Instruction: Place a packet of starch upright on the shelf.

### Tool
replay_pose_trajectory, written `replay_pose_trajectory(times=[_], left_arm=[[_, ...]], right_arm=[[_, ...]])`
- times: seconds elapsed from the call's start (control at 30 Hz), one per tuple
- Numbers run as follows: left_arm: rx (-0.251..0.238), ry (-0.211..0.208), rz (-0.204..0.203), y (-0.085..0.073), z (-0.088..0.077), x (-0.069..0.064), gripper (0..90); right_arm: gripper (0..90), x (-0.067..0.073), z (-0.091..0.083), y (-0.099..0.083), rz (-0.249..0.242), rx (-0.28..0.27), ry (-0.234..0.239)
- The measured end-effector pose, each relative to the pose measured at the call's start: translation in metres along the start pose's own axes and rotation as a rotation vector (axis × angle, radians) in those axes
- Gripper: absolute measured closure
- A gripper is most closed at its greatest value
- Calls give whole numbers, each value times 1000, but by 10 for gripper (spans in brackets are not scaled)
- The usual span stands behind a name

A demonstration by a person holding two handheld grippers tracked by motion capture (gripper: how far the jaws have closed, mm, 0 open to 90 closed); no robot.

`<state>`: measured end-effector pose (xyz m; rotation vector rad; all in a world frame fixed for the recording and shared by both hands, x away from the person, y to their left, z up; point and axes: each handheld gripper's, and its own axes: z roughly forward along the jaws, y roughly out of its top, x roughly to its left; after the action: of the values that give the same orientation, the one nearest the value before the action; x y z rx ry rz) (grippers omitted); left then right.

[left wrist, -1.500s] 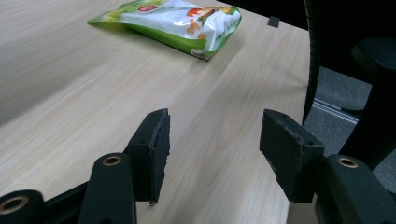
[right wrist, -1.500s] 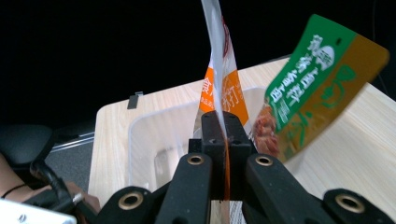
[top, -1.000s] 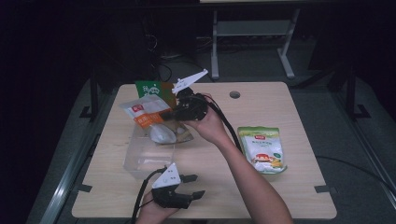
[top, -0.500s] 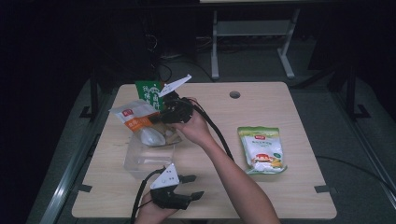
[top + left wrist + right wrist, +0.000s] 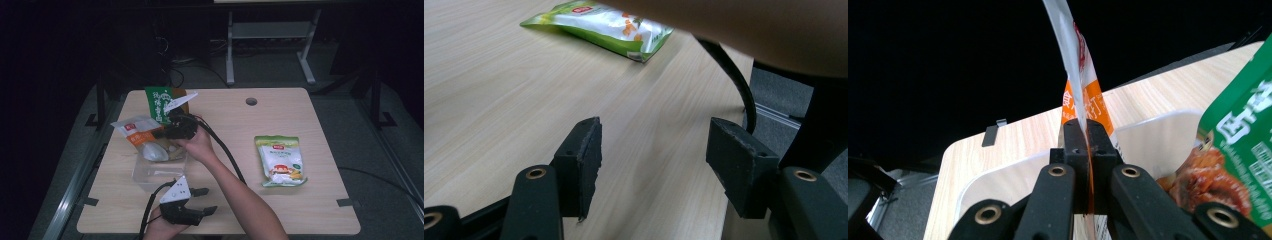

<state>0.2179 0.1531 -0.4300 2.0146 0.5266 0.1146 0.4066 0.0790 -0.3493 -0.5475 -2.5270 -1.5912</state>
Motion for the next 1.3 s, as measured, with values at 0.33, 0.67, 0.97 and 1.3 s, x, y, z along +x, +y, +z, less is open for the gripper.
replay_pose_trajectory(times=[0.33, 0.67, 0.97, 1.3], left_arm=[[0, 0, -4, 0, 2, -1, 390], [15, -3, 4, 0, 5, -2, 389], [21, 9, 2, 0, 6, 1, 385], [33, 24, 4, 0, 9, 2, 367]], right_arm=[[886, -3, 5, -18, 23, 25, -26], [896, -3, -15, -27, -24, 135, -82], [896, -12, -18, -35, 17, 136, -74], [747, -14, -44, -33, 36, 117, -97]])
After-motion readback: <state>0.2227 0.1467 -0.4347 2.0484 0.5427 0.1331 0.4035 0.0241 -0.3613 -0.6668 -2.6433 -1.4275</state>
